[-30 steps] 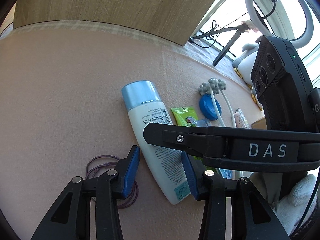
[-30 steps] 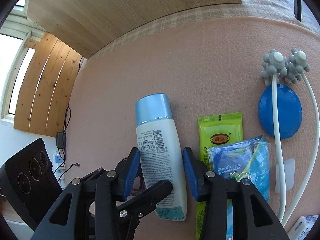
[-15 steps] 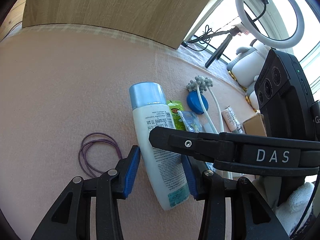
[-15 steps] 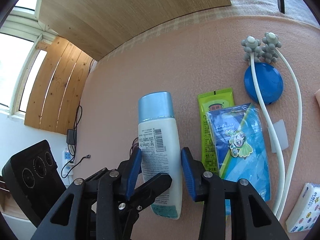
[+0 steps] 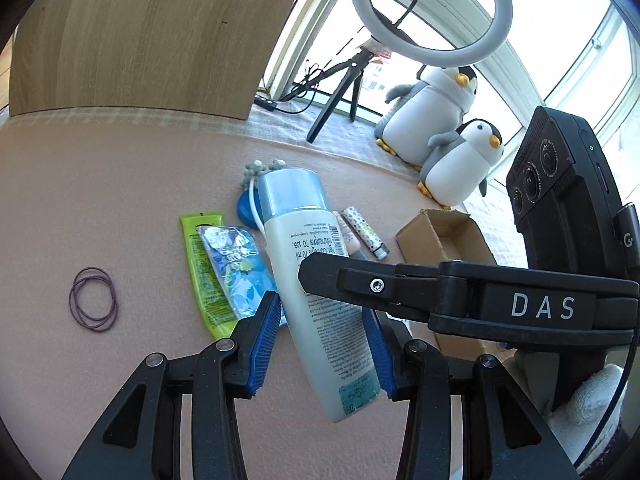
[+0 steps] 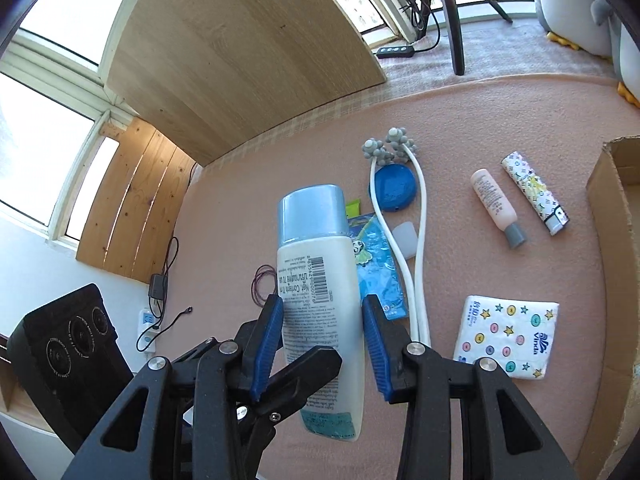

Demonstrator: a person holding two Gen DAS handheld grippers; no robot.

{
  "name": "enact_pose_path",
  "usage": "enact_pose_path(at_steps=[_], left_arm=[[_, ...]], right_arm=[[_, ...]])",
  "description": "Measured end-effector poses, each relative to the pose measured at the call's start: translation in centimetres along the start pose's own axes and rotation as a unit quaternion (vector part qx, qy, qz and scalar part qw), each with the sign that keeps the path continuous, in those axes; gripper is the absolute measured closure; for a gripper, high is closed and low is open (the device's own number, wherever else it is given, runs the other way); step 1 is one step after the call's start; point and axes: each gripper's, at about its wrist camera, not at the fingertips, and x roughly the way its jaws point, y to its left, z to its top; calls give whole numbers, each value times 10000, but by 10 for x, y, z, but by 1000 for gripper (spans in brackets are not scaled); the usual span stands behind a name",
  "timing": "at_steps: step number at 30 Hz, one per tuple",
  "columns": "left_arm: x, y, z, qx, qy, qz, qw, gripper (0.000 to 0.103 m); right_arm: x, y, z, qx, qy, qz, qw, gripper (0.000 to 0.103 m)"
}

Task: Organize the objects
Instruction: 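Carry the lotion bottle with the right tool into the cardboard box and release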

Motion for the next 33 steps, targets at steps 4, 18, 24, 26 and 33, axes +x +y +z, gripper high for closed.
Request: enact_pose_path(at_steps=[4,18,24,26,33], left_arm=[[13,-50,-3,182,6,-169,9997,57],[73,-206,-29,948,436,-766,9916,57],[96,-243,-36,1130,645,-903,9874,57],[103,-248,-36,1186,693,-911,9863,57],[110,-248,-34,1309,721,-608,9869,50]], right_arm=[[-39,-30,-8,150,-206,-122,9996,66],[-142,-137,-34,823,-811,-709,9908,65],[-161,-165,-43,1027,-917,-851,9868,66],[-164,-170,-44,1038,-922,-877,9864,66],[-177,-181,-47,1089,-1135,-1251,9796,59]])
